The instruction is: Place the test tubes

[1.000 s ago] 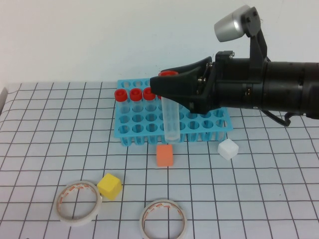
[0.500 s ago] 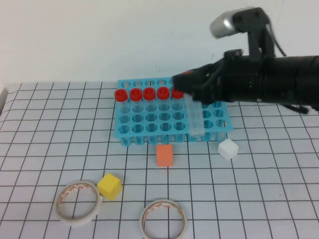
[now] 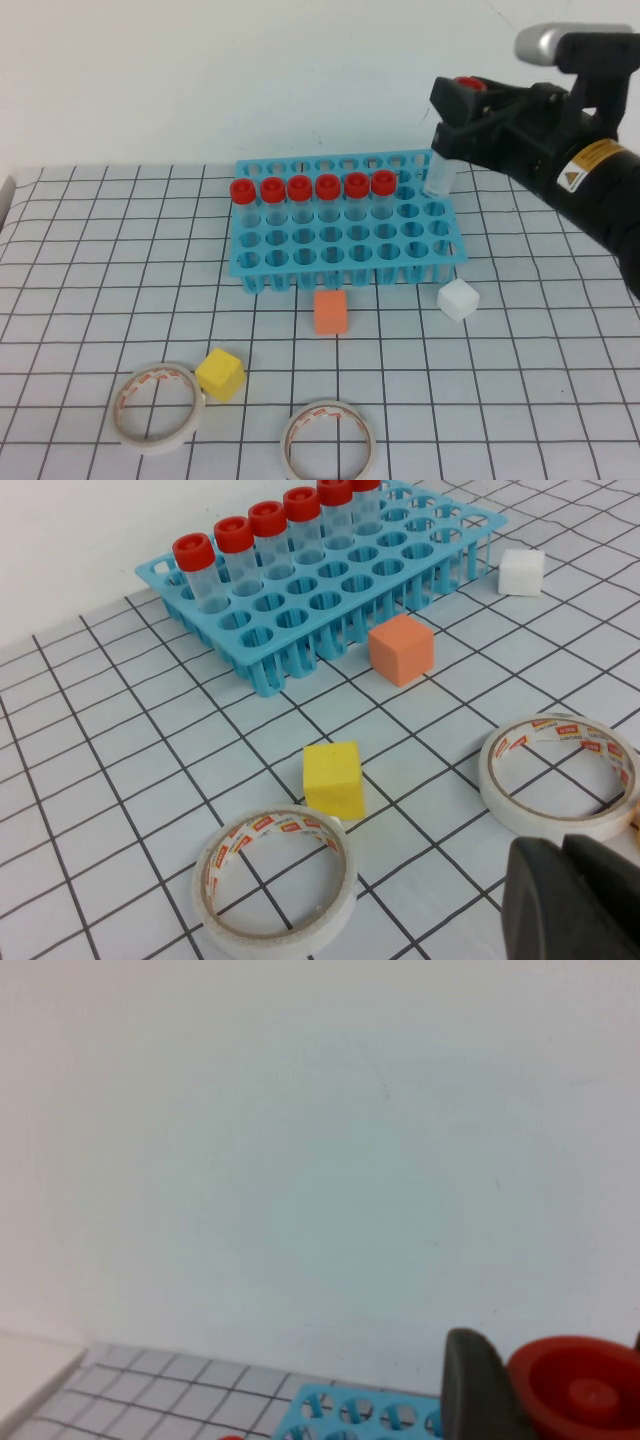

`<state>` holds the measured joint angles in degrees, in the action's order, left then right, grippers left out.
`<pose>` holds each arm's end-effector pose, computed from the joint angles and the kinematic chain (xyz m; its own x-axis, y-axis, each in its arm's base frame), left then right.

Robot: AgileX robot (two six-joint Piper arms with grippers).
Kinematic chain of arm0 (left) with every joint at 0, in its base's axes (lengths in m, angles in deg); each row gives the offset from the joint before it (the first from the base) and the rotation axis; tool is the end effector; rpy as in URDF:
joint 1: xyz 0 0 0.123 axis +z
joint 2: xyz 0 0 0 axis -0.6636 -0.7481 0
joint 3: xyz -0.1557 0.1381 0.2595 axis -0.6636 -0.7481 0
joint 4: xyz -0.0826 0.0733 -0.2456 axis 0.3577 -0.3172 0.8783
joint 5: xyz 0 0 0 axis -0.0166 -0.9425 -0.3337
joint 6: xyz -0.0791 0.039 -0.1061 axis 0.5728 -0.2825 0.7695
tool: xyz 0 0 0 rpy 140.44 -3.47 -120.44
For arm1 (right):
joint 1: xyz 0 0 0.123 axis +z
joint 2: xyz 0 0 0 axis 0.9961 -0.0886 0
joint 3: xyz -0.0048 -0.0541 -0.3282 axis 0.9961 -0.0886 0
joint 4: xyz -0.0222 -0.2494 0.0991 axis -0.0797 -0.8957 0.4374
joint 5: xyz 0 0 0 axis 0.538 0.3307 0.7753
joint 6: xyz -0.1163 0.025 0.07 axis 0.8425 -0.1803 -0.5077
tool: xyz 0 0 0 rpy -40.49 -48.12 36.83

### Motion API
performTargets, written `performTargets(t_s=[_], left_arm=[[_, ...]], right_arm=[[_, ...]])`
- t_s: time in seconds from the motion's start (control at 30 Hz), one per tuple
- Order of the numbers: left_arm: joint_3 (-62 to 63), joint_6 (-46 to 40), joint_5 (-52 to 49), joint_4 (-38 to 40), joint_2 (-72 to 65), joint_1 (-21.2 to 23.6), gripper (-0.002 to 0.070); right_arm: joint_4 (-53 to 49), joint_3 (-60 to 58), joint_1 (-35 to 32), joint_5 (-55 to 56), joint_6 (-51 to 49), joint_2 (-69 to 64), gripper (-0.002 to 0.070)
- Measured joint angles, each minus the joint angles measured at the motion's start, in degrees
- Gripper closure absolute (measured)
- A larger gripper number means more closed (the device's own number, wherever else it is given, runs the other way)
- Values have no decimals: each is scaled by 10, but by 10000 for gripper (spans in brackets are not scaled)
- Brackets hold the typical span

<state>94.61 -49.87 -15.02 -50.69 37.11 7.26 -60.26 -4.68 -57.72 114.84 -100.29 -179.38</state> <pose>0.0595 -0.0315 0.2480 -0.2012 0.1886 -0.9612 0.5289 0.8469 0.0554 0.3833 0.1980 0.3403 -0.0797 0.2322 -0.9694 -0.4572 0.8557 0.2425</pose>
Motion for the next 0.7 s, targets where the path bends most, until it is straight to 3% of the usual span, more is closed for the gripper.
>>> performTargets(t_s=[0.37, 0.7], left_arm=[[0, 0, 0, 0, 0, 0, 677], [0, 0, 0, 0, 0, 0, 676]], right_arm=[[-80, 15, -14, 89, 54, -93, 395], [-79, 100, -17, 98, 135, -207, 395]])
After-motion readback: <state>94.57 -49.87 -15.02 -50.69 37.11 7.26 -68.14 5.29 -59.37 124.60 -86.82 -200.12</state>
